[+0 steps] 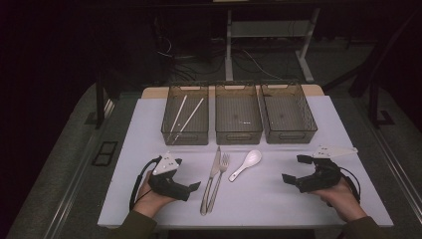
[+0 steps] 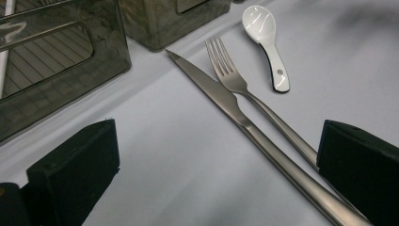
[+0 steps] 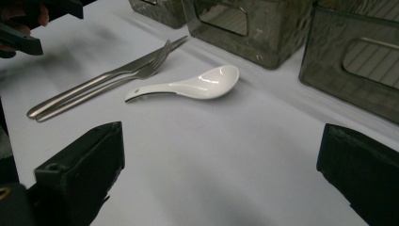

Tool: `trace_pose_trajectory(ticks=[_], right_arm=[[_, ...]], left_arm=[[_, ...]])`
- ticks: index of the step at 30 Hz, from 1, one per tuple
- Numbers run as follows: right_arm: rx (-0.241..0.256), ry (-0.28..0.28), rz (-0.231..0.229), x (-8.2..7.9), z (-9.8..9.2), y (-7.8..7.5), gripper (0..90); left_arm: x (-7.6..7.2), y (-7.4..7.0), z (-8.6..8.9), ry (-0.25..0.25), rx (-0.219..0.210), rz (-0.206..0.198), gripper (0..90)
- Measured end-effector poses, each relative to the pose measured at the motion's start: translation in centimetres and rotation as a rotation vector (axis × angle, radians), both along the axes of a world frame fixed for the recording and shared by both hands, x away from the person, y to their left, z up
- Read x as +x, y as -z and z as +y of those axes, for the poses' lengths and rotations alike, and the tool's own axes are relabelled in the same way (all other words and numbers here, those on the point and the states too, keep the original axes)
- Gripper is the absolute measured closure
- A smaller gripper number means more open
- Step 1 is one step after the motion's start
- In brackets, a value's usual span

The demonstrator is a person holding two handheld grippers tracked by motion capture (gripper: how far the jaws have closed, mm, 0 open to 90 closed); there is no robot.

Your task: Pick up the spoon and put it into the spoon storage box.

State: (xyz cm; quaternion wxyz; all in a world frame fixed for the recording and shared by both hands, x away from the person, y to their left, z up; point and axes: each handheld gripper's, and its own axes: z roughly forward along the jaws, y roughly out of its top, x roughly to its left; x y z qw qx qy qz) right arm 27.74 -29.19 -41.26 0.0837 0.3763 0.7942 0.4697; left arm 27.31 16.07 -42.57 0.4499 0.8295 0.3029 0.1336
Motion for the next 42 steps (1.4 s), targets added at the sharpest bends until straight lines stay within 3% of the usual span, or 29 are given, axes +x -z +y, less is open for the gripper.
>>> trace_pose_trajectory(ticks=[42], right_arm=[[0.048,-0.004,0.018,6.2,4.6,-1.3,1.8]], left_arm=[[0.0,0.0,-0.3,0.029,0.007,-0.003,0.0]])
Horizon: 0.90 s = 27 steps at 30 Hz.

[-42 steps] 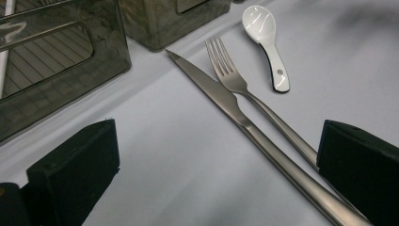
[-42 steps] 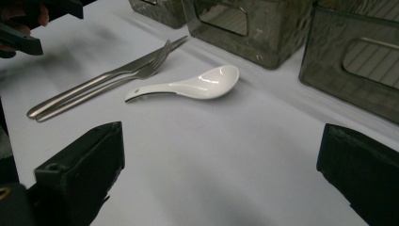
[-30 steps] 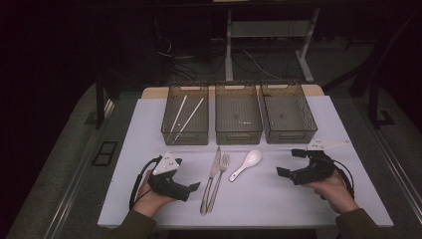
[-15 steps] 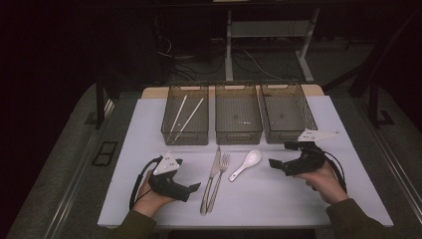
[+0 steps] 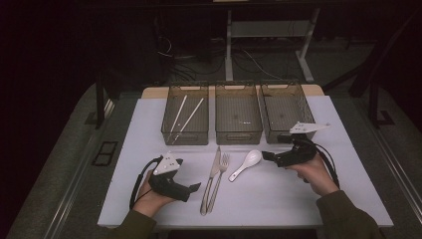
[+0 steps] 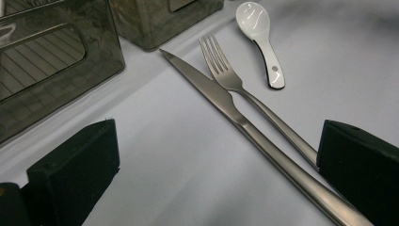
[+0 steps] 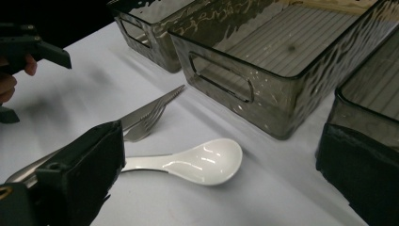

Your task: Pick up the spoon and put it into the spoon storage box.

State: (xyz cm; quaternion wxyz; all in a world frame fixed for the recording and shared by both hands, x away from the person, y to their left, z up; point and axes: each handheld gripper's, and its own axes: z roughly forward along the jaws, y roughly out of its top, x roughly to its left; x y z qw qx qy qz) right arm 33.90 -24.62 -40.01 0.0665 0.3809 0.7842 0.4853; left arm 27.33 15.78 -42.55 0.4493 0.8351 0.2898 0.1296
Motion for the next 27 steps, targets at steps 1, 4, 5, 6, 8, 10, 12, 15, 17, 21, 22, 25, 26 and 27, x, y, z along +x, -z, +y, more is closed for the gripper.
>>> trace_pose_trajectory(ticks=[1,4,5,6,8,10,12,15,17,21,22,25,26,27], right_arm=[[0.001,0.000,0.004,0.2,0.2,0.0,1.8],[-0.002,-0.002,0.006,0.6,0.6,0.2,1.8],[-0.002,-0.002,0.007,0.8,0.7,0.2,1.8],[-0.003,-0.003,0.002,0.9,0.9,0.2,1.8],[-0.004,-0.004,0.007,1.1,1.2,0.3,1.8],[-0.008,-0.009,0.006,1.4,1.4,0.5,1.8],[-0.018,-0.014,0.011,1.7,1.7,0.7,1.8],[-0.033,-0.021,0.020,2.1,2.2,1.2,1.9],[-0.041,-0.037,0.025,2.3,2.4,1.5,6.9],[-0.060,-0.065,0.040,2.7,3.0,2.0,13.9],[-0.066,-0.062,0.048,2.8,3.1,2.2,14.3],[-0.099,-0.076,0.059,3.0,3.3,2.7,17.6],[-0.112,-0.077,0.066,3.0,3.4,2.9,17.8],[-0.118,-0.078,0.072,3.0,3.4,3.1,22.2]], left_arm=[[0.0,0.0,0.0,0.001,-0.001,0.000,0.0],[0.0,0.1,0.1,0.000,-0.002,0.001,0.0],[0.0,0.1,0.1,0.000,-0.002,0.002,0.0],[0.0,0.0,0.1,-0.001,-0.003,0.002,0.0],[0.0,0.0,0.0,0.000,-0.003,0.002,0.0],[0.0,0.0,-0.1,0.003,-0.001,0.001,0.0],[0.0,0.1,-0.1,0.006,0.002,0.002,0.0],[0.1,0.1,0.0,0.005,0.002,0.006,0.0],[0.1,0.1,0.0,0.003,-0.001,0.008,0.0],[0.1,0.1,0.0,0.005,-0.004,0.007,0.0],[0.1,0.1,0.0,0.005,-0.004,0.007,0.0],[0.1,0.2,0.0,0.007,-0.003,0.010,0.0],[0.1,0.2,0.0,0.007,-0.004,0.011,0.0],[0.1,0.2,0.0,0.007,-0.004,0.012,0.0]])
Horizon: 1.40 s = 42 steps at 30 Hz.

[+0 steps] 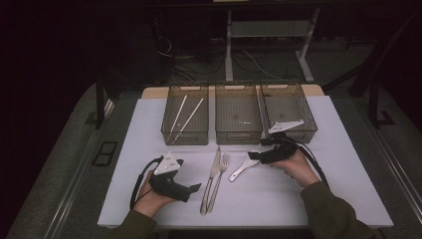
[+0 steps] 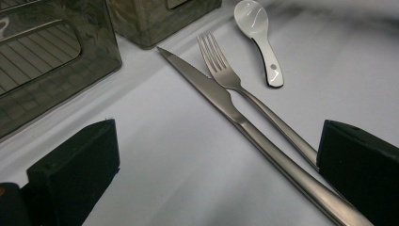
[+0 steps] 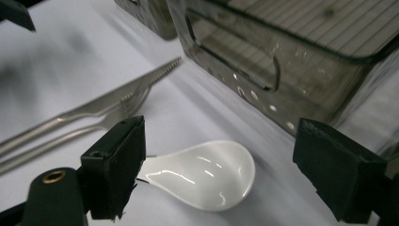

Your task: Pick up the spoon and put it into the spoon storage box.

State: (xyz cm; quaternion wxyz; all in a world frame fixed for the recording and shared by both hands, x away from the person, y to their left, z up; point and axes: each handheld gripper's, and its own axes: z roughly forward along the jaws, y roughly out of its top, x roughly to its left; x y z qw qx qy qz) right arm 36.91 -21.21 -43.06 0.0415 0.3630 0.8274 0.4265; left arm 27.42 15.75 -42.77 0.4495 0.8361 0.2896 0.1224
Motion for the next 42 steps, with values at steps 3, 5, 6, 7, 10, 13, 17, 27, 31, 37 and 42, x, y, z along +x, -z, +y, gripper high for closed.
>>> trace_pose_trajectory(ticks=[3,5,6,7,10,13,17,27,31,37,42], right_arm=[[-0.012,-0.009,0.002,0.3,0.1,0.4,27.3],[-0.022,-0.018,0.004,0.4,0.3,0.7,32.6],[-0.030,-0.022,0.007,0.5,0.3,0.9,33.9],[-0.039,-0.026,0.013,0.6,0.4,1.0,35.9],[-0.066,-0.040,0.025,0.6,0.5,1.5,38.7],[-0.089,-0.058,0.030,0.6,0.7,1.8,42.6],[-0.122,-0.072,0.008,0.5,0.8,1.9,48.8],[-0.152,-0.105,0.009,0.3,0.3,1.6,64.5],[-0.135,-0.119,0.042,0.4,-0.5,1.5,70.8],[-0.103,-0.138,0.077,0.5,-1.3,1.5,76.5],[-0.065,-0.172,0.106,0.4,-1.8,1.6,81.4]], left_arm=[[0.0,0.0,0.0,0.000,0.000,0.001,0.0],[0.0,0.0,0.0,-0.002,-0.003,0.000,0.0],[0.0,0.0,0.0,-0.002,-0.003,0.000,0.0],[0.0,0.0,0.0,-0.002,-0.003,0.001,0.0],[0.0,0.1,0.0,-0.001,-0.002,0.003,0.0],[0.0,0.0,0.0,0.000,-0.001,0.002,0.0],[0.0,0.0,0.0,0.001,0.000,0.003,0.0],[0.0,0.1,-0.1,0.006,0.007,0.006,0.0],[0.0,0.1,-0.1,0.008,0.008,0.005,0.0],[0.0,0.1,0.0,0.009,0.008,0.004,0.0],[0.0,0.2,0.0,0.014,0.015,0.000,0.0]])
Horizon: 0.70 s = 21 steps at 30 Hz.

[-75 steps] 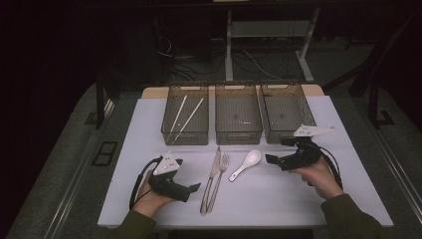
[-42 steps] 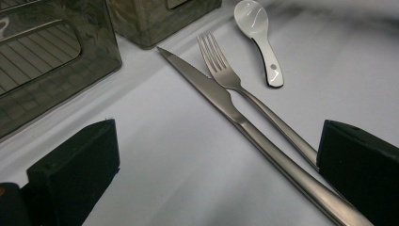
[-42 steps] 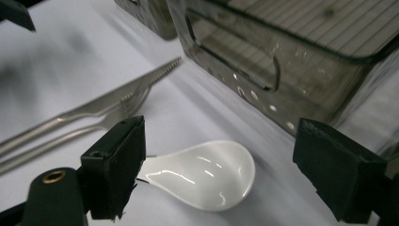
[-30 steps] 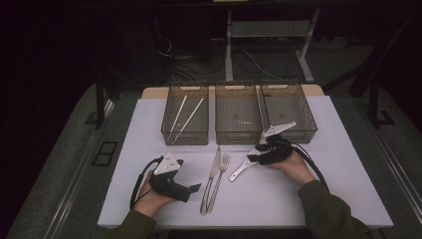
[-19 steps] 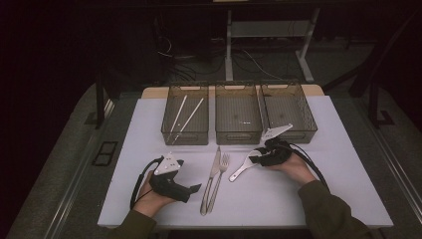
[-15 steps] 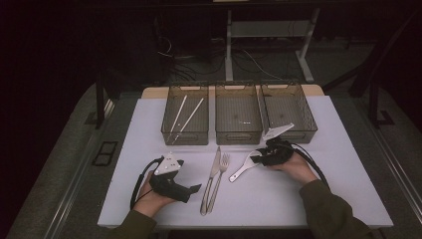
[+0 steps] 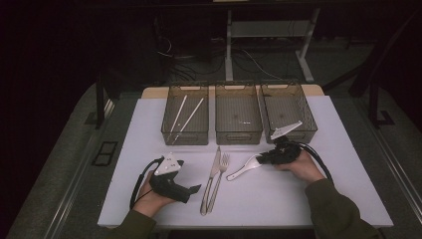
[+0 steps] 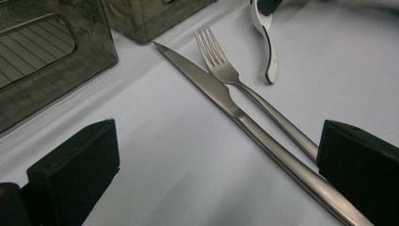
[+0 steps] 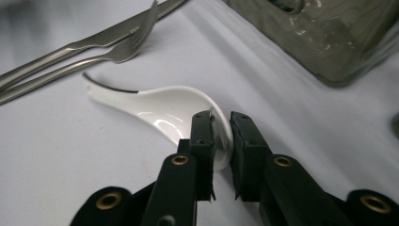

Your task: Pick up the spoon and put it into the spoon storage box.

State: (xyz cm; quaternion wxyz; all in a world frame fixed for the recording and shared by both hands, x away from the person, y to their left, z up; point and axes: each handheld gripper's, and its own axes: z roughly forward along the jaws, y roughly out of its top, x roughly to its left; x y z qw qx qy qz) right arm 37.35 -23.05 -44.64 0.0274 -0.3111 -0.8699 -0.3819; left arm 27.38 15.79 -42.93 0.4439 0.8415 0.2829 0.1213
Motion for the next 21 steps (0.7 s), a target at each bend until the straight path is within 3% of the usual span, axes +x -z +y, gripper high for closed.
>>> trace_pose_trajectory(ticks=[14,21], right_arm=[[0.001,0.017,-0.068,-1.3,-0.3,-1.6,84.5],[0.048,0.063,-0.098,-2.0,-1.8,-3.2,84.6]], left_arm=[[0.0,0.1,0.2,0.019,-0.019,0.001,0.0],[0.0,0.2,0.1,0.047,-0.035,0.001,0.0]])
